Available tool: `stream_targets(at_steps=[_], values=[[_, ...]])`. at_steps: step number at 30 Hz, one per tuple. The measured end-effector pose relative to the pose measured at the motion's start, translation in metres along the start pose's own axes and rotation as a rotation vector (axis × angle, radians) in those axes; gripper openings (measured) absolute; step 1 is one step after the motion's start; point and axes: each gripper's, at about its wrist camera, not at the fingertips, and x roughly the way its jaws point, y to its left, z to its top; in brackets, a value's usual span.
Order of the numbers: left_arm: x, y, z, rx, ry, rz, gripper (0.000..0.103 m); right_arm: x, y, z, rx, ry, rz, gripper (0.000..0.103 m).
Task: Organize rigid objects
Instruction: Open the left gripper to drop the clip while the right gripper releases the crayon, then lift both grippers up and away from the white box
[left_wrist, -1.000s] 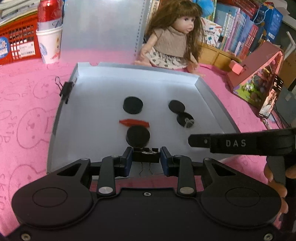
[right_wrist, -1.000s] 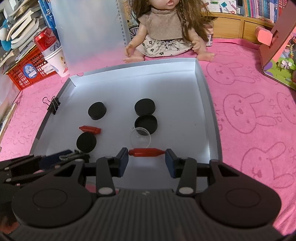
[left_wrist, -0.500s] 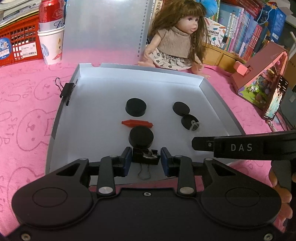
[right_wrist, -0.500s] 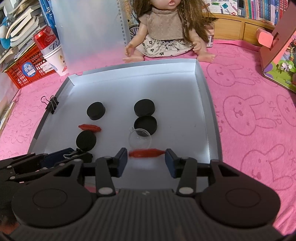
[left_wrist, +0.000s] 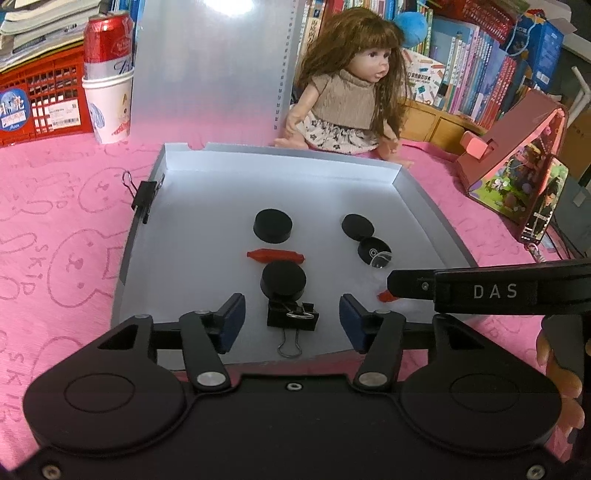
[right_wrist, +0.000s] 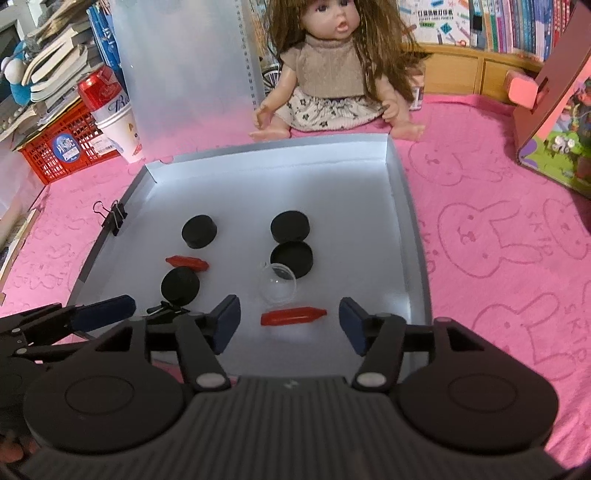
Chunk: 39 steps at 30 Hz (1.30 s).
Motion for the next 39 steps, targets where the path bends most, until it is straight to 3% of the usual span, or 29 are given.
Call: stream_targets(at_steps=[18,20,39], values=[[-0.047,-0.008,-0.018,0.086,-0.1,0.001,0.063,-0.039,0.001,-0.018,-0.058,-0.094,0.025,0.086],[-0.053,-0.009,-0.022,0.097,-0.117,-0.004,0.069,-0.045,0.002,-0.022,-0.07,-0.114,0.031,0.087],[-0.102,-0.019,-0.058,0.182,-0.246,-0.035,0.078,-0.093,0.01,-0.062,-0.213,-0.313,0.062,0.099]])
